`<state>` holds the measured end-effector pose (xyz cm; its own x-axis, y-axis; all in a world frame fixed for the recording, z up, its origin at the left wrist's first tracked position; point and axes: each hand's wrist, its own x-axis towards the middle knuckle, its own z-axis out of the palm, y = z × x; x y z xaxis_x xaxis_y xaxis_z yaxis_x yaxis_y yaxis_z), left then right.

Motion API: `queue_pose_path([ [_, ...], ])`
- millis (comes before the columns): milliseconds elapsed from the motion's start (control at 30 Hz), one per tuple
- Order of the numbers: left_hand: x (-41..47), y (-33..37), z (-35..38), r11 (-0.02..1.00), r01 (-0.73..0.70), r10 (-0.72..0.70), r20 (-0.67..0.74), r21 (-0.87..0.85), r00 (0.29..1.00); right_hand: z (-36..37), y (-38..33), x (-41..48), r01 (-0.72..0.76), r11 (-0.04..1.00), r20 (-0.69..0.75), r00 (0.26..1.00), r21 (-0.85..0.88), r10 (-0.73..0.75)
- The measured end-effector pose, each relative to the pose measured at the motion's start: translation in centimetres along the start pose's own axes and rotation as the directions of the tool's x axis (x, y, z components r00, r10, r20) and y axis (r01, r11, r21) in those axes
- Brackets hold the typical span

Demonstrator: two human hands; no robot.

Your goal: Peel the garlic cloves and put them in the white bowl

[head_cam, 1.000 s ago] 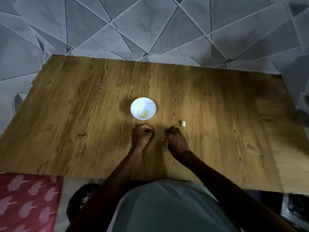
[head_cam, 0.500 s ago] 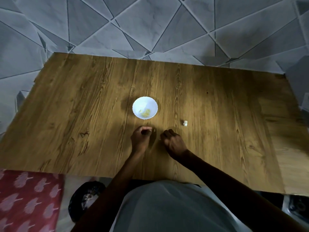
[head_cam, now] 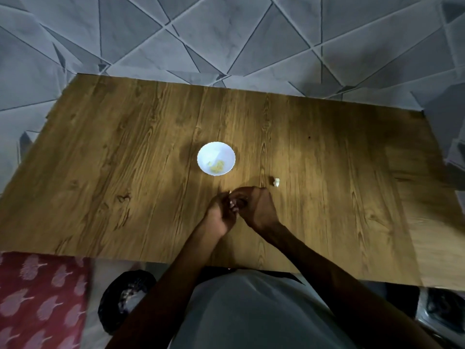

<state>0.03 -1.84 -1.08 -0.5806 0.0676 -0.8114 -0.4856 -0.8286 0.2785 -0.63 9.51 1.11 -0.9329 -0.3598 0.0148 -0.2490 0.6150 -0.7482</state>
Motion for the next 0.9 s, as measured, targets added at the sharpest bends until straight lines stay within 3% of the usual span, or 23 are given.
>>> queue_pose_path([
  [133, -0.6, 0.9, 0.0, 0.998, -0.04, 0.04, -0.012, -0.042, 0.999, -1.0, 2.1, 0.7, -0.078, 0.997, -0.17, 0.982, 0.023, 0.081],
  [267, -0.6, 2.0, -1.3, 0.996, -0.087, 0.087, -0.079, -0.003, 0.993, -1.2, 5.9, 0.2, -0.066, 0.985, 0.029, 0.997, -0.157, 0.071],
  [367, -0.4, 2.7, -2.0, 0.996, -0.092, 0.093, -0.11, 0.008, 0.99, -0.7, 6.7, 0.1, 0.036, 0.969, 0.166, 0.986, -0.245, 0.005],
  [467, -0.3, 3.0, -2.2, 0.995, -0.101, 0.102, -0.13, 0.018, 0.986, -0.2, 6.5, 0.7, 0.226, 0.935, 0.24, 0.957, -0.273, -0.161],
  [633, -0.3, 3.0, -2.3, 0.994, -0.106, 0.111, -0.134, 0.041, 0.985, -0.3, 6.7, 2.1, 0.478, 0.801, 0.337, 0.867, -0.36, -0.366],
  [800, -0.3, 3.0, -2.4, 0.992, -0.119, 0.123, -0.141, 0.034, 0.982, -0.6, 6.9, 2.9, 0.637, 0.687, 0.415, 0.763, -0.349, -0.496],
  [900, -0.1, 3.0, -2.4, 0.991, -0.13, 0.135, -0.155, 0.045, 0.979, -0.4, 7.2, 3.0, 0.654, 0.647, 0.412, 0.753, -0.392, -0.513],
])
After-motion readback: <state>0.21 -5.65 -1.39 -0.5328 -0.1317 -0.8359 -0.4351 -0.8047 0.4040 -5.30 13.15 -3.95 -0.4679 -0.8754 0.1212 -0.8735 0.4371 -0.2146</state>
